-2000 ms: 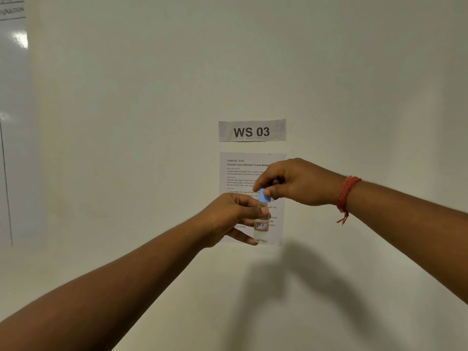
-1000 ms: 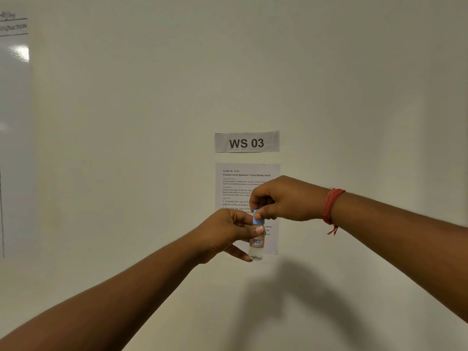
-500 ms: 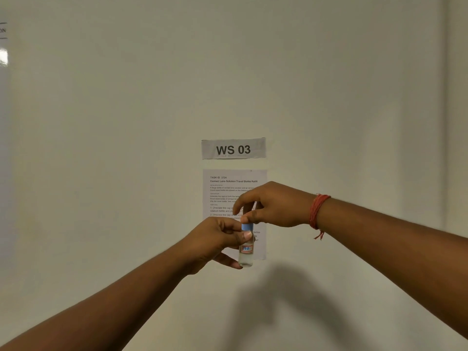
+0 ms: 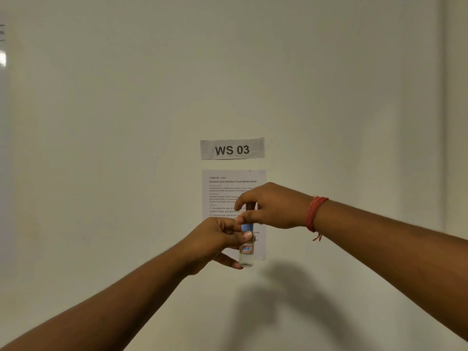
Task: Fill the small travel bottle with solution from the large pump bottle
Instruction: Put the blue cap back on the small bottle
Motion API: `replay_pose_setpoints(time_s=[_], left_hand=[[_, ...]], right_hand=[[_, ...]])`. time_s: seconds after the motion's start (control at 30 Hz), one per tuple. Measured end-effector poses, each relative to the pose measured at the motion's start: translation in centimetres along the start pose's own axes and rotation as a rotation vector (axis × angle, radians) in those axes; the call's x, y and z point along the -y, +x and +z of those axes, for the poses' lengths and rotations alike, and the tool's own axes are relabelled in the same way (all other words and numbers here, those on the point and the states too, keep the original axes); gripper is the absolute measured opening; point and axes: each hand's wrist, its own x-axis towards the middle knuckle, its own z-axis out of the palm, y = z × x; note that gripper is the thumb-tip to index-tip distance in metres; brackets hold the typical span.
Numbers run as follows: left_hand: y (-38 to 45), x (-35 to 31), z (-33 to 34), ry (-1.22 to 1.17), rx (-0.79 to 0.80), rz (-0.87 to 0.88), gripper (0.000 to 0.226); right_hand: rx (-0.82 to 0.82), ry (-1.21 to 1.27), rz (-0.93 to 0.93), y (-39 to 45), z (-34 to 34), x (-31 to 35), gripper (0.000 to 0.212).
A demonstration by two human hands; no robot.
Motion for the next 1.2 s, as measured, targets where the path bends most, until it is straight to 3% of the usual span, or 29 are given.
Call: replay_pose_setpoints(time_s=[0.27, 0.53, 0.97, 1.2], left_hand=[[-0.27, -0.16, 0.0, 0.007, 0.0, 0.002, 0.016], [-0.51, -0.04, 0.15, 0.003, 0.004, 0.001, 0.017], [-0.59, -0.03, 0.24, -0.01, -0.004, 0.005, 0.015], [-0.67, 0.19, 0.14, -0.023, -0.013, -0.003, 0.016]], right_hand=[[0.026, 0.079, -0.049, -0.29, -0.58, -0.24, 0.016], [0.007, 0.018, -0.04, -0.26, -0.15, 0.04, 0.027], [0.033, 0.052, -0.095, -0.73, -0.39, -0.01, 0.018], [0.03, 0.008, -0.072, -0.7, -0.54, -0.31, 0.033]])
